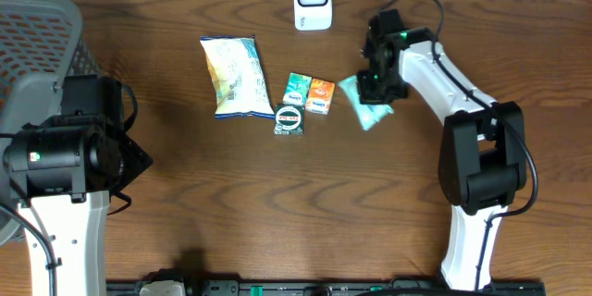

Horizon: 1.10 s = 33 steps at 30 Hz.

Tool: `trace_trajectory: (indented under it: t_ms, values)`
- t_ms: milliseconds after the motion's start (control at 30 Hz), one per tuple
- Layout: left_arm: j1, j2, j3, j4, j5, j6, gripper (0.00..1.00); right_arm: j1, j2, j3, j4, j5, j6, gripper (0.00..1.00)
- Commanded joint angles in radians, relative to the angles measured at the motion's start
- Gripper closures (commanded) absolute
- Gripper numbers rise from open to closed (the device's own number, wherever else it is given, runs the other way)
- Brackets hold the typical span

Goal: Scan the item barcode

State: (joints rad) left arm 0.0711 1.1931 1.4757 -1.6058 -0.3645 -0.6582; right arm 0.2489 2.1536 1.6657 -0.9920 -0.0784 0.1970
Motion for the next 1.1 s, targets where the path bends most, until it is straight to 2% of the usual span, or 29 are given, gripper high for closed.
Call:
trace_trajectory:
  t_ms: [0, 100, 233, 267, 433, 500, 533, 567, 700, 867, 933, 1000, 1067]
  values:
    - [0.004, -0.004, 0.001, -0.005, -0.003, -0.013, 0.02, -0.032, 0.006, 0.068, -0.074, 0.172, 0.035, 0.99]
    - [0.004, -0.004, 0.001, -0.005, -0.003, -0.013, 0.02, -0.042, -0.003, 0.134, -0.156, 0.203, 0.030, 0.99]
    - [0.004, -0.004, 0.001, -0.005, -0.003, -0.013, 0.02, -0.031, -0.007, 0.216, -0.241, 0.148, -0.055, 0.98]
    - [0.004, -0.004, 0.001, -0.005, -0.003, -0.013, 0.03, -0.023, -0.007, 0.228, -0.262, 0.117, -0.095, 0.93]
    - [0.004, -0.004, 0.001, -0.005, -0.003, -0.013, 0.02, 0.035, -0.007, 0.222, -0.318, 0.080, -0.215, 0.53]
    - [0.004, -0.004, 0.001, -0.005, -0.003, -0.013, 0.02, 0.062, -0.007, 0.205, -0.316, 0.122, -0.217, 0.31]
    - [0.004, -0.004, 0.001, -0.005, -0.003, -0.013, 0.02, 0.075, -0.007, 0.195, -0.314, 0.157, -0.210, 0.14]
    - [0.004, -0.004, 0.001, -0.005, -0.003, -0.013, 0.02, 0.089, -0.006, 0.182, -0.312, 0.203, -0.189, 0.01]
    - [0.004, -0.004, 0.001, -0.005, -0.003, -0.013, 0.02, 0.134, -0.006, 0.114, -0.290, 0.390, -0.079, 0.01]
    - [0.004, -0.004, 0.001, -0.005, -0.003, -0.013, 0.03, 0.166, -0.006, 0.029, -0.200, 0.489, -0.071, 0.02]
    - [0.004, -0.004, 0.001, -0.005, -0.003, -0.013, 0.02, 0.172, -0.006, 0.015, -0.179, 0.491, -0.070, 0.12]
    - [0.004, -0.004, 0.001, -0.005, -0.003, -0.013, 0.02, 0.177, -0.006, -0.002, -0.148, 0.491, -0.071, 0.28]
    - [0.004, -0.004, 0.001, -0.005, -0.003, -0.013, 0.02, 0.179, -0.006, -0.026, -0.110, 0.495, -0.071, 0.32]
